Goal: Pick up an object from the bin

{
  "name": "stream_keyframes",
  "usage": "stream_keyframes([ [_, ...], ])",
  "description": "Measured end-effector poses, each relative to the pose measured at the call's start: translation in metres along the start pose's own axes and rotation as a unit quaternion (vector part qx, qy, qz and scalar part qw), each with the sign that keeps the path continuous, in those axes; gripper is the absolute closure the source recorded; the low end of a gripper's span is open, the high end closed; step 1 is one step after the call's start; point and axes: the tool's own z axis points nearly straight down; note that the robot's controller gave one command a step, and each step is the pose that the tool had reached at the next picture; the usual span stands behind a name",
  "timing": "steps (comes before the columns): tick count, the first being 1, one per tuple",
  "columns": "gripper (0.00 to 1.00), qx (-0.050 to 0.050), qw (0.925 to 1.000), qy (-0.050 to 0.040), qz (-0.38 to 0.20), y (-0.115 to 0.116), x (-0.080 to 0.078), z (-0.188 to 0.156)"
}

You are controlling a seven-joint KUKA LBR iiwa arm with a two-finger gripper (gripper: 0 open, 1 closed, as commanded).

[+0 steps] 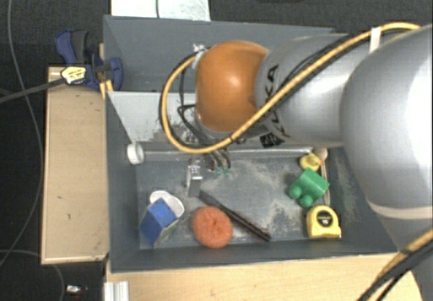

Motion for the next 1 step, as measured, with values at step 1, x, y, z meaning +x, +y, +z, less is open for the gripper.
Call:
stream_keyframes([
  [1,0.00,-0.001,1.0000,-0.0039,0.002,-0.0008,-0.0021,-0.0046],
])
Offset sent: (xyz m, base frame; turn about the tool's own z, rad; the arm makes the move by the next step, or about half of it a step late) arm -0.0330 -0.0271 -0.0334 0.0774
